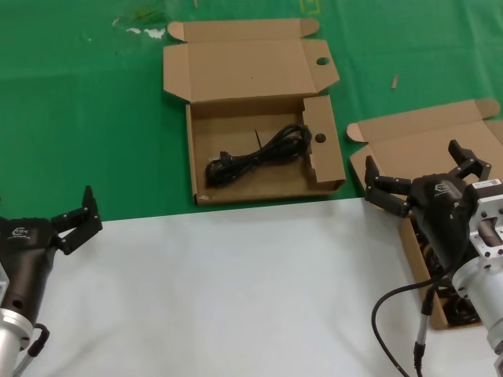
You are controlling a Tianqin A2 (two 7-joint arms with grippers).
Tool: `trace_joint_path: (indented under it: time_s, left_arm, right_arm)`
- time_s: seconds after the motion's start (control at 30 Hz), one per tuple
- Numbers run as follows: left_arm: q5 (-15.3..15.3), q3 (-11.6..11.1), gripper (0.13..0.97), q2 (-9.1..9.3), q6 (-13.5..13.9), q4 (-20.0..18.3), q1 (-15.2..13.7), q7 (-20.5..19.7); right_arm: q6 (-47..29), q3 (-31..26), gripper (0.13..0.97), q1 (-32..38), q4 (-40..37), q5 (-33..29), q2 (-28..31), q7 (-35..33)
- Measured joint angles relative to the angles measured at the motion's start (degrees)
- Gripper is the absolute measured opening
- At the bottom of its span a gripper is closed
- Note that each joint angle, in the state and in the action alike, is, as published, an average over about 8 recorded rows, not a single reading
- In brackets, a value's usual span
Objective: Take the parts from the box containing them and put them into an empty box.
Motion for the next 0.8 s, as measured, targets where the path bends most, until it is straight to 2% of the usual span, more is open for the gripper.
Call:
trace_joint_path:
  time_s: [0.8]
  left_arm:
    - [0.0,0.0,0.966,0.00,0.0,0.0,0.0,0.0]
  right_arm:
    - [0.0,0.0,0.966,0.0,0.0,0.0,0.0,0.0]
